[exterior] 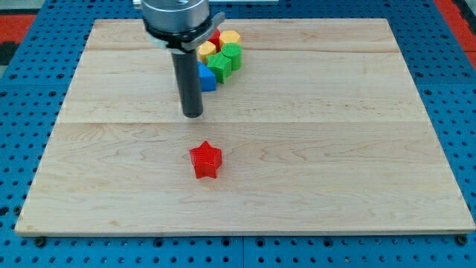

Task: Move the red circle closer to the red star

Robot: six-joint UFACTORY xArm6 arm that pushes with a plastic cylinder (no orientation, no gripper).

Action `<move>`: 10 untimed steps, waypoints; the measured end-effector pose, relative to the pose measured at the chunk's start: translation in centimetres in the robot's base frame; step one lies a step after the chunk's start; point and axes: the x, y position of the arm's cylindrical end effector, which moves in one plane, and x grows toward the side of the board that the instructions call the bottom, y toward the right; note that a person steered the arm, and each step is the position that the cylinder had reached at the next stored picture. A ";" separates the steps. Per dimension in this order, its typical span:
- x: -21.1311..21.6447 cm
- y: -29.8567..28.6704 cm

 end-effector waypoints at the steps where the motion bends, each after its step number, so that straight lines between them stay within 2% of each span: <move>1: 5.3 2.8; 2: 4.8 4.6; 3: -2.8 12.9; 4: -12.7 18.9; 5: -20.6 15.0; 6: -23.8 8.7; 7: -21.5 3.9; 8: -18.9 7.0; 9: -17.9 7.0; 10: -18.4 -2.0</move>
